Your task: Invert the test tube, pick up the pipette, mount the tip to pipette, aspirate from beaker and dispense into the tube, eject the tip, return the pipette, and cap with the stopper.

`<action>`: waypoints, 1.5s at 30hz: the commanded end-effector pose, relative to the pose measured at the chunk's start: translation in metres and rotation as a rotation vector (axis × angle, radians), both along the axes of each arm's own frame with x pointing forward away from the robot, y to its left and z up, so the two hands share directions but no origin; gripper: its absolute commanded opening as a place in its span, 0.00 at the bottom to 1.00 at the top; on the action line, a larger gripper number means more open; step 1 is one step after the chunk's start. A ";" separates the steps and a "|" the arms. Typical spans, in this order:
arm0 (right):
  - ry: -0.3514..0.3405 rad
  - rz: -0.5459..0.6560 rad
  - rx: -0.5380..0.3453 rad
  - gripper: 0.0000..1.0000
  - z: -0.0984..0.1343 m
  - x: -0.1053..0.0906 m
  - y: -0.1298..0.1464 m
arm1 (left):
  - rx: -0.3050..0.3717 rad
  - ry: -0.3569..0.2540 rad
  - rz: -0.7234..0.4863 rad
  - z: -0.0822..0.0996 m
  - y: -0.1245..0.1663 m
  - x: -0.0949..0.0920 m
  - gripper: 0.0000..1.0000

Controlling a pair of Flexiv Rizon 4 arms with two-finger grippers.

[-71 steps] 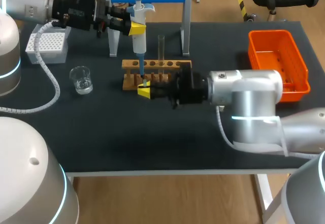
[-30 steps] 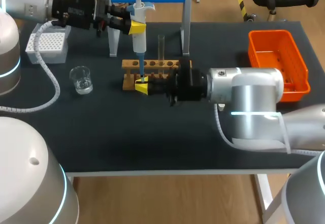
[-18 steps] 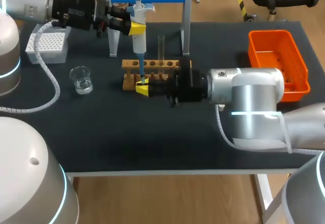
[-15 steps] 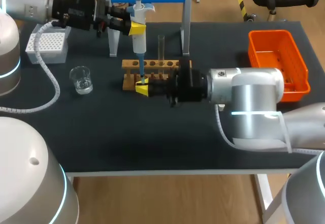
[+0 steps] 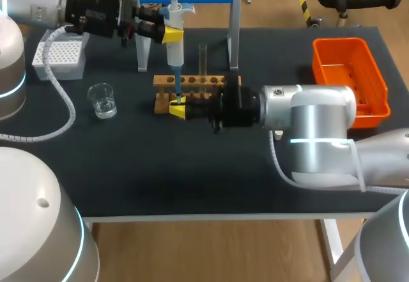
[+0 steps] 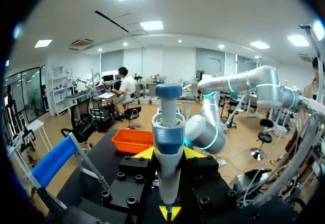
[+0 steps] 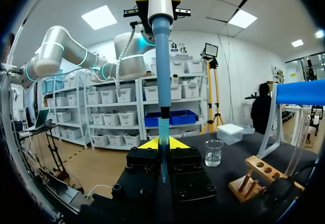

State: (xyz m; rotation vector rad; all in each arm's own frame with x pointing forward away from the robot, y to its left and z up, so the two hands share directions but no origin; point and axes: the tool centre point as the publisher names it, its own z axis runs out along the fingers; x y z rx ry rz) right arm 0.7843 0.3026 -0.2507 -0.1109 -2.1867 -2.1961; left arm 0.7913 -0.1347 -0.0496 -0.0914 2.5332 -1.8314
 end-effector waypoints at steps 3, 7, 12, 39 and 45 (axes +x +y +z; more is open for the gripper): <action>0.002 -0.003 -0.002 0.00 -0.001 -0.001 -0.001 | 0.001 0.001 -0.001 -0.001 0.001 -0.001 0.00; 0.010 -0.004 -0.008 0.00 -0.004 -0.002 -0.002 | 0.001 0.001 -0.001 -0.001 0.001 -0.001 0.00; 0.017 -0.007 -0.010 0.00 -0.005 -0.002 -0.002 | 0.001 0.001 -0.001 -0.001 0.001 -0.001 0.00; 0.001 -0.005 -0.024 0.00 -0.003 -0.003 -0.002 | 0.001 0.001 -0.001 -0.001 0.001 -0.001 0.00; 0.010 -0.007 -0.032 0.00 -0.007 -0.002 -0.004 | 0.001 0.001 -0.001 -0.001 0.001 -0.001 0.00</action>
